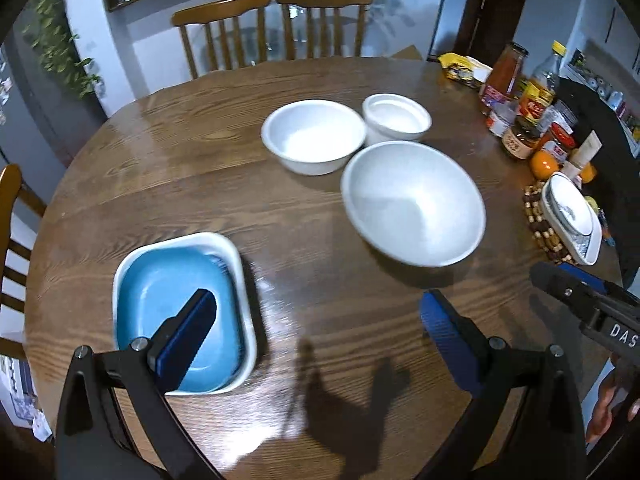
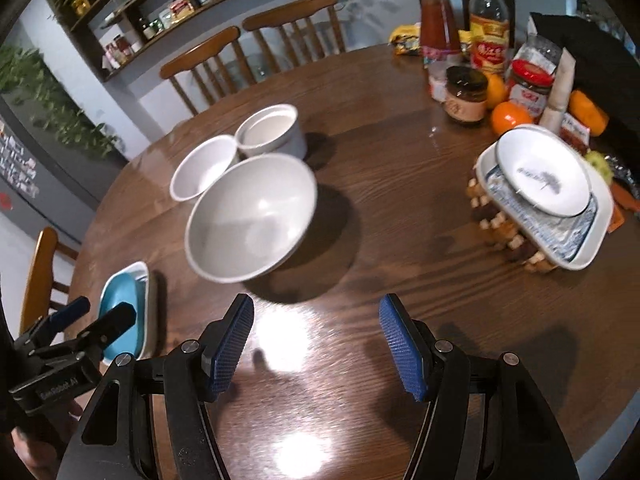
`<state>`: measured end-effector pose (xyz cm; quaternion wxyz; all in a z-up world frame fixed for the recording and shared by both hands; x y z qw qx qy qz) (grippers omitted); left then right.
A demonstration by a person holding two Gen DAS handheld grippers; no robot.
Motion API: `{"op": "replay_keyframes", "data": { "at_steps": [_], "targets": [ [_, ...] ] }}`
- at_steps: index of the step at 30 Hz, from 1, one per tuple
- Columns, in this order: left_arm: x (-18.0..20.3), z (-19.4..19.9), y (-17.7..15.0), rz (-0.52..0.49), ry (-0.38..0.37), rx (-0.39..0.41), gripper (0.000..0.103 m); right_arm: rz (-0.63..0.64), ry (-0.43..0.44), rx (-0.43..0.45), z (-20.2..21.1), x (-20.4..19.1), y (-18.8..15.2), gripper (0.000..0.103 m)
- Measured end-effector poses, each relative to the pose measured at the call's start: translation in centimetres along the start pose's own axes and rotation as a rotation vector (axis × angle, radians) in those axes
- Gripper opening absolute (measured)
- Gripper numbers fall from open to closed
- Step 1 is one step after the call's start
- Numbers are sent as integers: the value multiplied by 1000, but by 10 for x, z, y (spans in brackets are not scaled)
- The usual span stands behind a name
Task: Organize plates and bowls
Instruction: 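Move both grippers to the rim of the large white bowl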
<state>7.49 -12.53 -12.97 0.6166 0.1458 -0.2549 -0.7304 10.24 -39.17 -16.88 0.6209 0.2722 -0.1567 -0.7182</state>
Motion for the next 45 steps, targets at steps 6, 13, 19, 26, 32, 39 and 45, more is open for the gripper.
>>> {"op": "replay_keyframes", "data": {
  "at_steps": [6, 13, 19, 26, 32, 39, 45],
  "targets": [
    [23, -6, 28, -28, -2, 23, 102, 14, -20, 16, 0, 5, 22, 66],
    [28, -30, 54, -18, 28, 20, 102, 46, -15, 12, -18, -3, 55, 66],
    [18, -56, 61, 15, 59, -29, 102, 72, -29, -35, -48, -7, 72, 66],
    [10, -73, 61, 24, 69, -65, 101, 89, -25, -81, -73, -10, 74, 66],
    [8, -85, 56, -1, 66, -90, 100, 103, -27, -106, -85, -10, 72, 66],
    [9, -100, 50, -4, 43, -133, 87, 105, -25, -130, -99, -14, 70, 66],
    [11, -101, 50, 1, 16, -136, 74, 105, -11, -135, -102, -18, 70, 66]
  ]
}}
Point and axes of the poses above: each gripper's, at about its wrist camera, not at the fingertips, and z roughly against the way its jaws point, x to its right, y to its top, the point moved 8 cm from there along -z, roughly the way its jaws point, and after that the axes turned 6 degrees about -y, right-handed, at the moved point
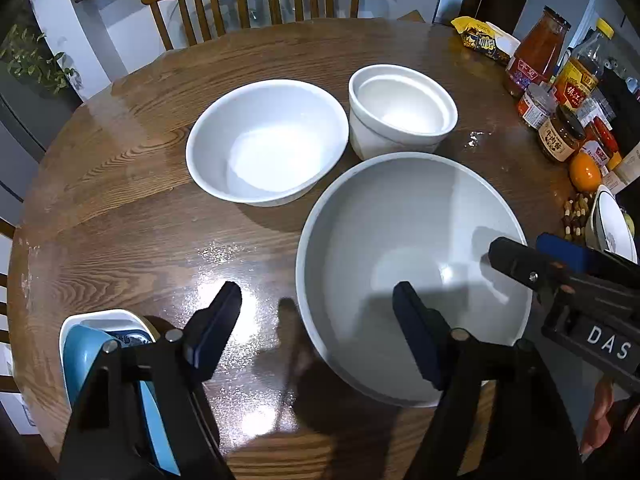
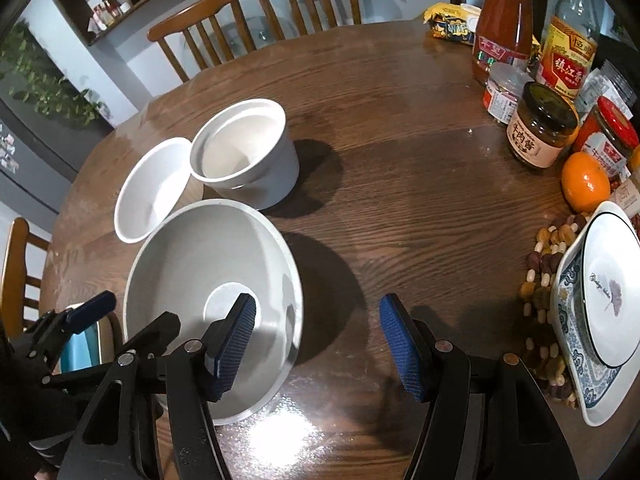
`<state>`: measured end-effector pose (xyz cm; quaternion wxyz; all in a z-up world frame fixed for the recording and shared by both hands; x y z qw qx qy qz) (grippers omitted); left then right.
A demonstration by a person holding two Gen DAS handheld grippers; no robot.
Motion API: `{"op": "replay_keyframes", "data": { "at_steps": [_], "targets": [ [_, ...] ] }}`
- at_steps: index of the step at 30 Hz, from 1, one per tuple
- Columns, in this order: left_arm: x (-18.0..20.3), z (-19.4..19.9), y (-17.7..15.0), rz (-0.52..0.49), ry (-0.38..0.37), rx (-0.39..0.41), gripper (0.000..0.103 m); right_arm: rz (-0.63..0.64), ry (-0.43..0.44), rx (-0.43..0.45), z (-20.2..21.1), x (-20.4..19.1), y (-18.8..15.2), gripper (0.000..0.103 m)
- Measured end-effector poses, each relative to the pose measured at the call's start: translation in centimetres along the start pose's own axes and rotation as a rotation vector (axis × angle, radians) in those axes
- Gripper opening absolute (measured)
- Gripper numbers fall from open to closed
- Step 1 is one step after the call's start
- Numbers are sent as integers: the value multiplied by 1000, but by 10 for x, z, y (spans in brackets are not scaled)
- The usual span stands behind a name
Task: Organize plates and bowls
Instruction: 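Move both grippers to the rim of the large white bowl, then close both grippers on the large white bowl rim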
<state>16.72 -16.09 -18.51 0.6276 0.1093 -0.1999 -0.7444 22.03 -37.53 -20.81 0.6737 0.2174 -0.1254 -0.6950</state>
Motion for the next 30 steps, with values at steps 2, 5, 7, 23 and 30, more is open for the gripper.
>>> {"op": "replay_keyframes", "data": {
  "at_steps": [2, 5, 7, 23, 30],
  "targets": [
    [1, -2, -1, 0, -5, -7, 67, 0, -2, -3, -1, 0, 1, 59],
    [5, -5, -3, -9, -19, -23, 54, -8, 11, -15, -4, 0, 0, 48],
    [7, -6, -4, -15, -22, -26, 44, -9, 19, -20, -5, -1, -1, 43],
    [11, -9, -4, -36, -21, -27, 22, 23, 28, -30, -10, -10, -6, 14],
    [13, 3, -4, -57, -14, 2, 23, 16, 27, -13, -1, -9, -9, 12]
  ]
}}
Point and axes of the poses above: each gripper's, at about its wrist camera, not at the fingertips, and z roughly against the way its jaws point, x to its right, y to its top, the point moved 8 cm from there along -z, roughly the way its jaws point, and after that the axes turned 6 degrees about -y, right-handed, at the moved point
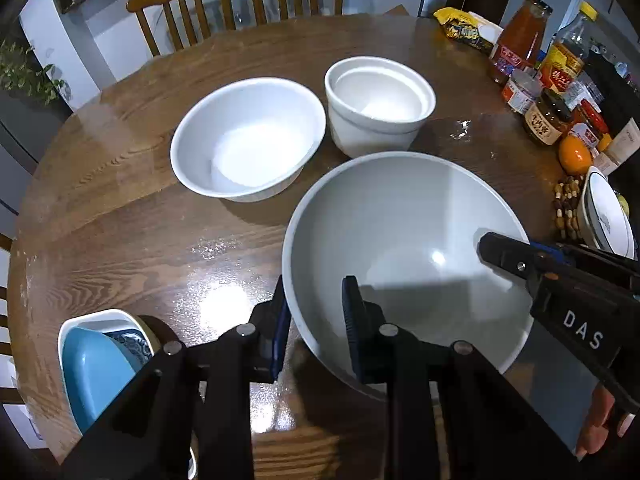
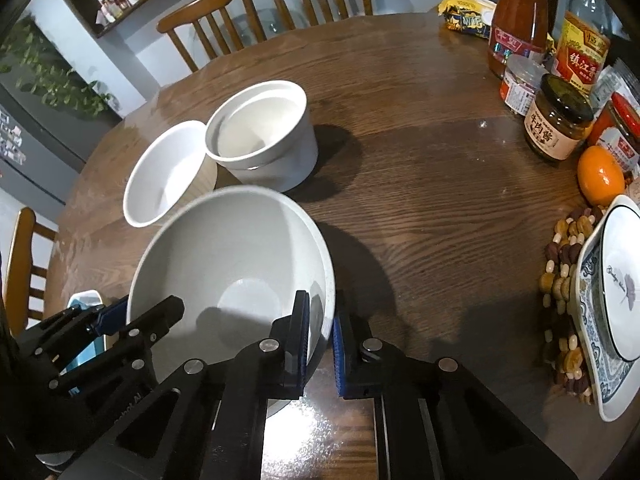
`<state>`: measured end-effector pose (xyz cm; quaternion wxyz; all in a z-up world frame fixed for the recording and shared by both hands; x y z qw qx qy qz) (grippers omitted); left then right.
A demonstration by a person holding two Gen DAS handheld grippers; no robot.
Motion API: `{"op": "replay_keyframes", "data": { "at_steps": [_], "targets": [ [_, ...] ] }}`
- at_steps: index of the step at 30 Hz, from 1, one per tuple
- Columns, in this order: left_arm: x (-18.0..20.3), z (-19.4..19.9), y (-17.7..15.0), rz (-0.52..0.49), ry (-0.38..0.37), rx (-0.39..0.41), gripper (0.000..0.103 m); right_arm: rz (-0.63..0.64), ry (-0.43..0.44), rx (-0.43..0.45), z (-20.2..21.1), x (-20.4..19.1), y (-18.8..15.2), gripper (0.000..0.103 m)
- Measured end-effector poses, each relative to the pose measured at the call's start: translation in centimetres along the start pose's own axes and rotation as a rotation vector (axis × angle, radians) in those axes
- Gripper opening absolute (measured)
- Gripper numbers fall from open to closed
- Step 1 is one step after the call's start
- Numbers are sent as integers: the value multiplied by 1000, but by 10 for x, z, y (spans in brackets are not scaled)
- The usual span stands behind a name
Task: Organize plates and bowls
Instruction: 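Close both grippers on the large white bowl rim, then slide the large white bowl beside the plate stack and open both grippers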
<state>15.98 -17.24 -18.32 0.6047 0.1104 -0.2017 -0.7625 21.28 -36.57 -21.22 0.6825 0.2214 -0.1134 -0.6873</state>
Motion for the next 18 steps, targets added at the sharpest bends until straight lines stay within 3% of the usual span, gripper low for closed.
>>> {"op": "replay_keyframes", "data": {
  "at_steps": [8, 18],
  "targets": [
    [-2, 25, -1, -23, 21, 62, 23, 10, 4, 30, 19, -7, -10, 12],
    [-13, 40, -27, -13, 33, 65, 23, 38, 20, 51, 36, -24, -26, 12]
  ]
}}
Point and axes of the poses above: each gripper's, at about its wrist camera, not at the fingertips, and z roughly against the way its jaws point, x to its right, y to its top, the point moved 8 cm from there along -z, roughly the way its jaws point, and after that the axes turned 6 degrees about -y, right-handed, at the moved point
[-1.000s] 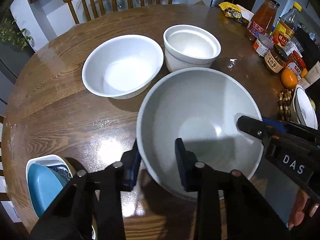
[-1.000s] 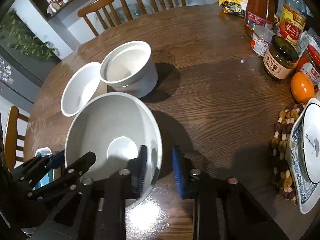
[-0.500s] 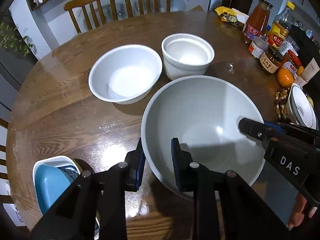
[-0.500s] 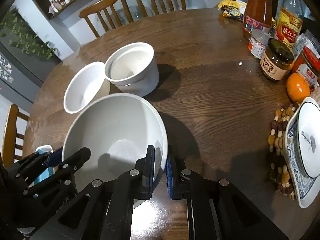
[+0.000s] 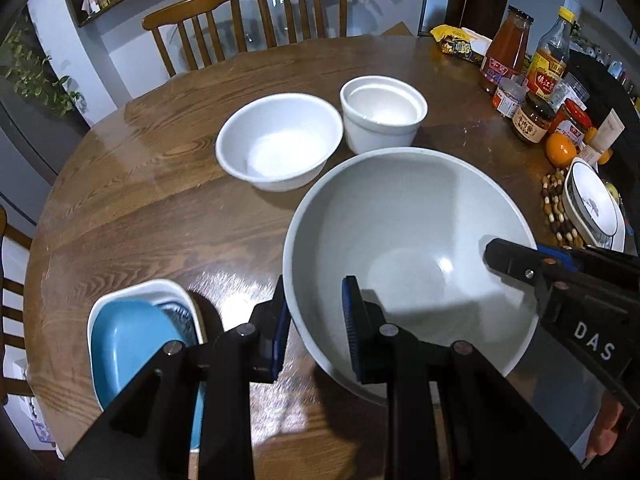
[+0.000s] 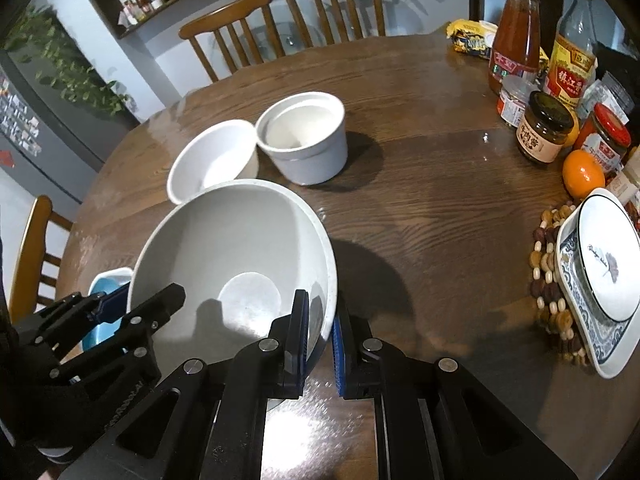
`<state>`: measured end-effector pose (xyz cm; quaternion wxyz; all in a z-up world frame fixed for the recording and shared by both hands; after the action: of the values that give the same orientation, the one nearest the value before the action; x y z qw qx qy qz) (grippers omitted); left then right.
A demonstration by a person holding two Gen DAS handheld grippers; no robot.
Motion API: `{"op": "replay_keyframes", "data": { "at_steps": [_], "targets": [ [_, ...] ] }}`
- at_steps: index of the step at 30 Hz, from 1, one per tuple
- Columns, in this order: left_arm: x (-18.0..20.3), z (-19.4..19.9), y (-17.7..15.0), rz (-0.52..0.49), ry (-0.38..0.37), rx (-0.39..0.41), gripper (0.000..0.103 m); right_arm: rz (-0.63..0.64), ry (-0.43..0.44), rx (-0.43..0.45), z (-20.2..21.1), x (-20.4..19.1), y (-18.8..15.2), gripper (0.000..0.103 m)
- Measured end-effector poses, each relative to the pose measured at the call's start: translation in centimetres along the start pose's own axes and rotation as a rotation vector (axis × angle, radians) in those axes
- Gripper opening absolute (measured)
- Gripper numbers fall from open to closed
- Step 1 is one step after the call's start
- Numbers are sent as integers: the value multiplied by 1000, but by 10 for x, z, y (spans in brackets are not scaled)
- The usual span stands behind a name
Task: Organize plates and bowls
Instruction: 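Slide the large white bowl beside the plate stack and open both grippers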
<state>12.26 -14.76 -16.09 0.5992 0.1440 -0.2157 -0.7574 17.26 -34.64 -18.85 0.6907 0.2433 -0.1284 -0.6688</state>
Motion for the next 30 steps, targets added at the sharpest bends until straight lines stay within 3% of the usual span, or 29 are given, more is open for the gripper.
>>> {"op": "replay_keyframes", "data": {
  "at_steps": [17, 30],
  "targets": [
    [-40, 2, -53, 71, 27, -51, 23, 81, 24, -64, -13, -43, -42, 12],
    [-38, -11, -54, 40, 44, -34, 23, 80, -29, -55, -24, -43, -47, 12]
  ]
}}
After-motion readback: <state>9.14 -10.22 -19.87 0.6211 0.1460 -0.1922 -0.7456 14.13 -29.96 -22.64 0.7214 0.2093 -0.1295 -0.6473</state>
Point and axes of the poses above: each gripper's, at about its wrist camera, not at the fingertips, and z roughly against the way its jaws point, x to its right, y to its top, the point moved 8 cm from there along -z, roughly the way its jaws point, and after that the axes turned 6 degrees about -y, right-handed, at the moved point
